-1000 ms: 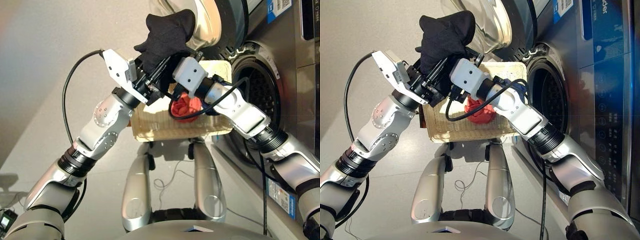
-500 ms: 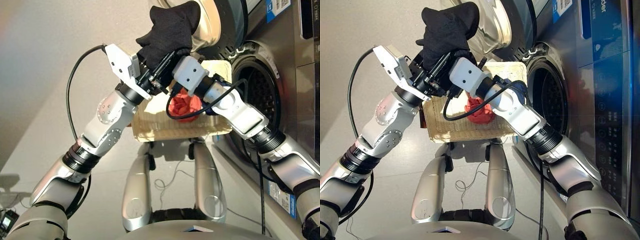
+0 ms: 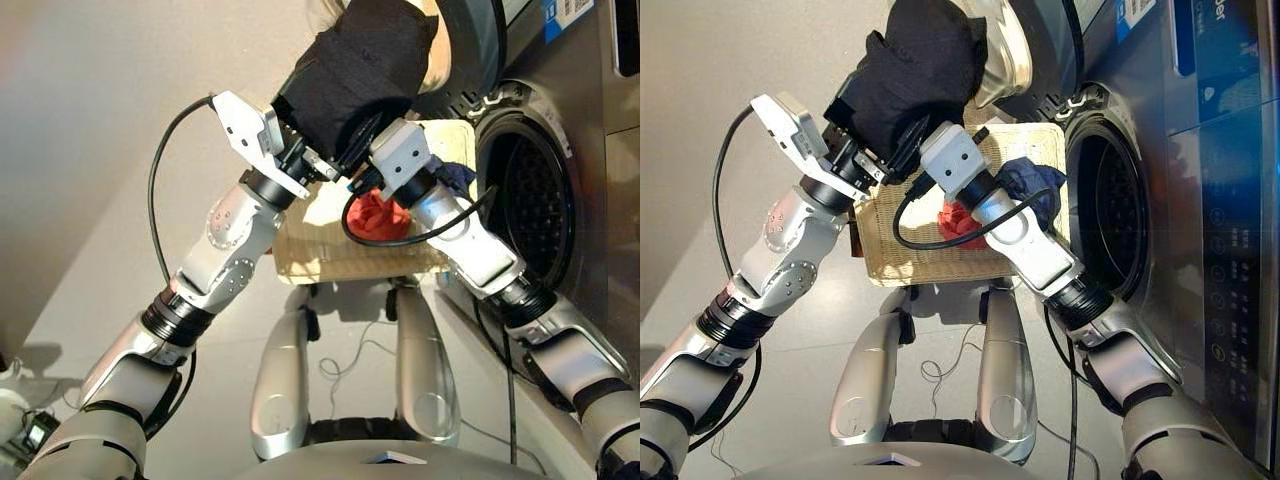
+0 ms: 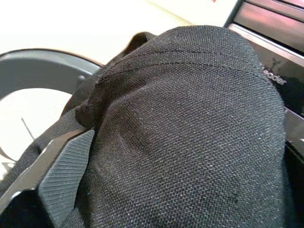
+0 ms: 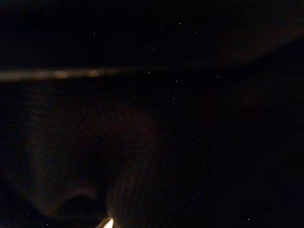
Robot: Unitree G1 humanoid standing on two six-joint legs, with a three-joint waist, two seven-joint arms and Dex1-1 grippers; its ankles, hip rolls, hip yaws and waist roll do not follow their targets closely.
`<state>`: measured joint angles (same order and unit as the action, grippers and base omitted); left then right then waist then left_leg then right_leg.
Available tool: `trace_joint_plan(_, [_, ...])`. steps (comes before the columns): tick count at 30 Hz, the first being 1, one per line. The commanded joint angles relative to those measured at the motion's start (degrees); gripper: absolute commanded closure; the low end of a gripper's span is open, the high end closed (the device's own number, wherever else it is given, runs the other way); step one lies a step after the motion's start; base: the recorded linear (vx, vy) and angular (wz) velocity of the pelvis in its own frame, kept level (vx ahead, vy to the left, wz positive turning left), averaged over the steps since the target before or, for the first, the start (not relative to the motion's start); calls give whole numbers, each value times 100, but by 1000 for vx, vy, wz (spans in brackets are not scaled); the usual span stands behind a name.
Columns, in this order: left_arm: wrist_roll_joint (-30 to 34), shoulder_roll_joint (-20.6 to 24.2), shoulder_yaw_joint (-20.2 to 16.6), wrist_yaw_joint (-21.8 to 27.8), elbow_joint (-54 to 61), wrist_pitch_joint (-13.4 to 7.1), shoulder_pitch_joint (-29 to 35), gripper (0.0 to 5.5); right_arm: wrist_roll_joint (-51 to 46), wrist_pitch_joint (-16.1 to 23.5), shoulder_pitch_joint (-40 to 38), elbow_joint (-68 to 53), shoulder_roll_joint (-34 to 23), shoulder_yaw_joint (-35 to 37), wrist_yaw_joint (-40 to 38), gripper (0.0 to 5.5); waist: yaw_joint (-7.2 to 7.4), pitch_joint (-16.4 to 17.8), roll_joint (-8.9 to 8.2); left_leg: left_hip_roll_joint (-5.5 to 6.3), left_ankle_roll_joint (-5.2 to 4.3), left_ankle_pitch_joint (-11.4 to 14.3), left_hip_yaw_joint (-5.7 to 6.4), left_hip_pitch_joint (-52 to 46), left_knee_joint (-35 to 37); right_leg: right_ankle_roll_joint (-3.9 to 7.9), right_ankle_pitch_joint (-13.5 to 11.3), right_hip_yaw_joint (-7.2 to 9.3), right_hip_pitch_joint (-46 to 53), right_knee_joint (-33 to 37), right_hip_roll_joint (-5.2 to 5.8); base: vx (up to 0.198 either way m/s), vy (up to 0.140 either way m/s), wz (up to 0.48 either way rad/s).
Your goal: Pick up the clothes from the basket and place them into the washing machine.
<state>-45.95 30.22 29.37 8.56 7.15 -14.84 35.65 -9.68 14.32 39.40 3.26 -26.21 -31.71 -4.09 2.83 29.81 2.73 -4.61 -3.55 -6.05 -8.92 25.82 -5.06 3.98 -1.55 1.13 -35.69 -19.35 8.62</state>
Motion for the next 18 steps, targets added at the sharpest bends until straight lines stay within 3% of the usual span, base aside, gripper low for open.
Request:
trace_joint_plan(1, [267,-209,623,169,712,-347,-110,0,211,491,208,-505,552,580,-525,550,-10,-279,-76,48,-230,281,214,22,-350,635,-572,-142,695,1235,350,0,0,0])
trace_joint_plan(4, [325,-179,575,55,736,-429,-84,0,1049,473,-7,-417,489,731,-1067,550,3,-257,-65,38,-215,340,206,40,-455,637,-529,-146,689,1162,348,0,0,0])
trace_joint_plan(8, [244,-338,538,2,698,-508,-119,0,1175,526,-364,-54,422,874,-1295,550,20,-223,-78,-3,-201,434,256,116,-701,616,-435,-146,644,947,325,0,0,0])
trace_joint_plan(18, [428,-705,353,-511,531,-1060,-282,0,1125,1130,-936,1878,559,1129,-2445,550,-1,-151,-90,-110,-140,771,441,471,-1480,538,-60,-167,358,133,268,0,0,0])
